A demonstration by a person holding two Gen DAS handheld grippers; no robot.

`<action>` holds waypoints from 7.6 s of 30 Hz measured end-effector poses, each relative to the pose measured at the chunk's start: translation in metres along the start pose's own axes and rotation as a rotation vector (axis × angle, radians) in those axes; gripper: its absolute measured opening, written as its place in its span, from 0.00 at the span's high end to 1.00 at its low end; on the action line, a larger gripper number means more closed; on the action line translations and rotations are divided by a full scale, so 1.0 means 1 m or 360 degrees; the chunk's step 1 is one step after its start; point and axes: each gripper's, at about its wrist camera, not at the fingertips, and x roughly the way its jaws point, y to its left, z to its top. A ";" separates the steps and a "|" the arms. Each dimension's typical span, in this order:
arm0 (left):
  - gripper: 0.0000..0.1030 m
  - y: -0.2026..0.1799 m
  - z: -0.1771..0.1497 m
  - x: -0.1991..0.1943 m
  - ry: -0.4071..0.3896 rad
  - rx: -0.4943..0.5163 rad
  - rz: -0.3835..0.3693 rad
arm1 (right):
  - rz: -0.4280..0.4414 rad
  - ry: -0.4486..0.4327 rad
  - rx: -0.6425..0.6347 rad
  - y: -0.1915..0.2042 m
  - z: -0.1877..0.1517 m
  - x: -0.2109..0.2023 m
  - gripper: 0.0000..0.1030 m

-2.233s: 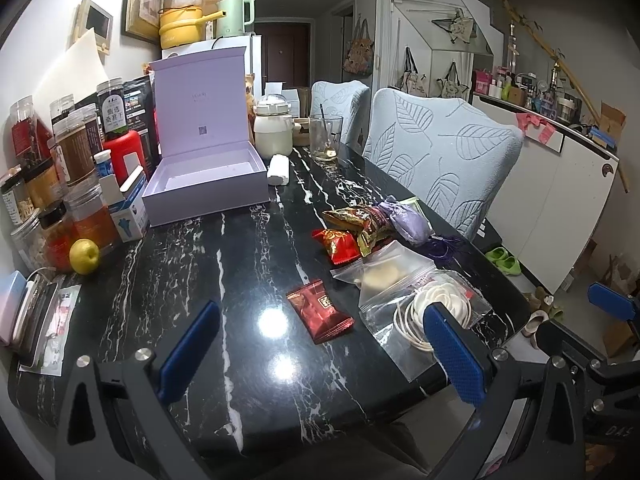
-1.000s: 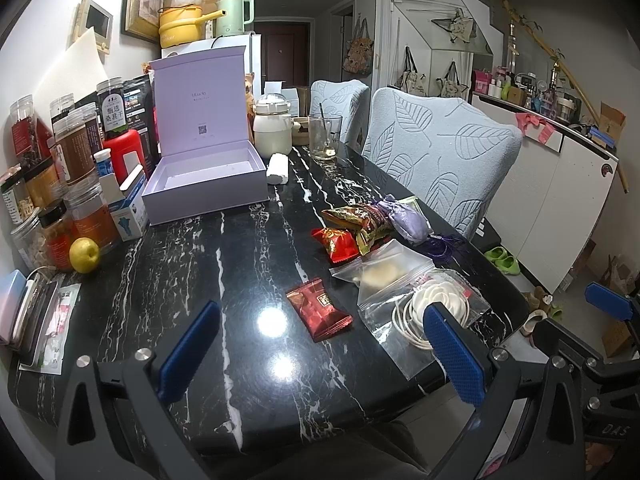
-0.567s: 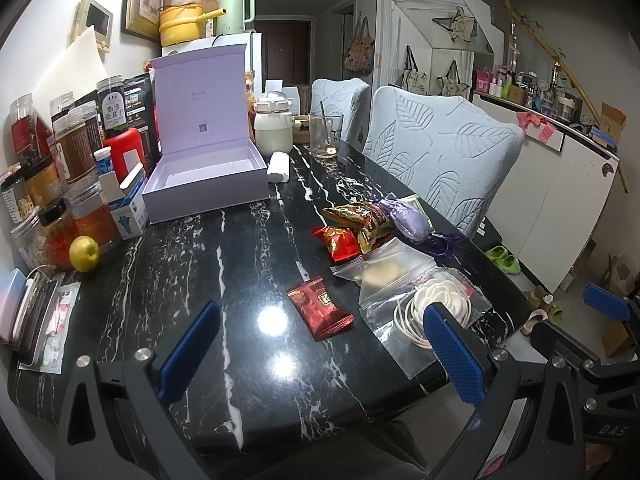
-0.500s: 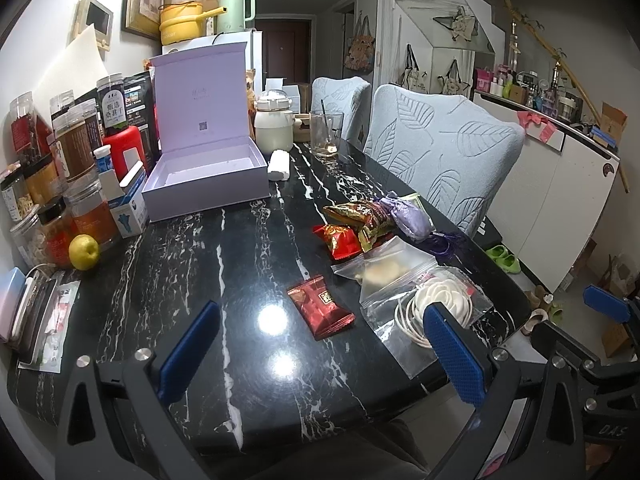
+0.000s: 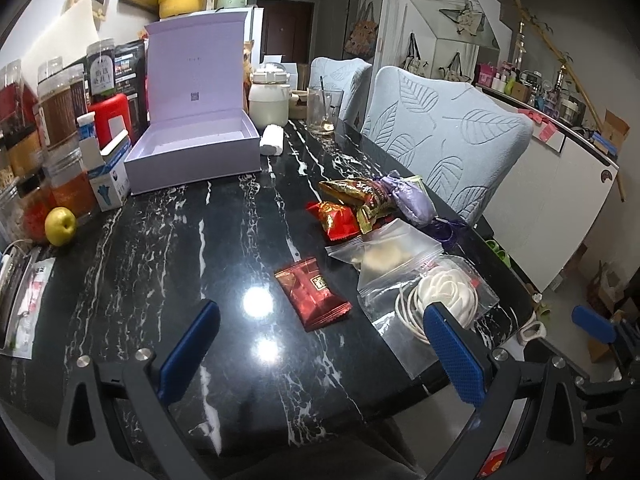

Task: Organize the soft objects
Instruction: 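Reach the left tool to the clear zip bag and grasp it, then grasp the brown wrapped chocolate with the right tool while the left tool holds the zip bag, then carry the zip bag and chocolate over the lavender box with both tools, then open both tools to drop the zip bag and chocolate into the box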

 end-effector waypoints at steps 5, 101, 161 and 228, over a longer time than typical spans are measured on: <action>0.00 0.003 -0.002 0.016 0.0042 -0.0015 0.0046 | 0.0002 0.0039 0.0042 -0.007 -0.007 0.012 0.00; 0.50 0.092 0.008 -0.001 0.0047 -0.0030 0.0068 | 0.0607 0.0215 -0.0350 0.123 0.026 0.122 0.30; 0.50 0.148 0.158 -0.018 -0.0214 -0.0054 0.0097 | 0.0688 -0.0176 -0.0521 0.184 0.176 0.082 0.79; 0.32 0.251 0.294 0.257 0.0186 -0.0190 0.0441 | 0.0515 0.0133 -0.0511 0.258 0.331 0.356 0.58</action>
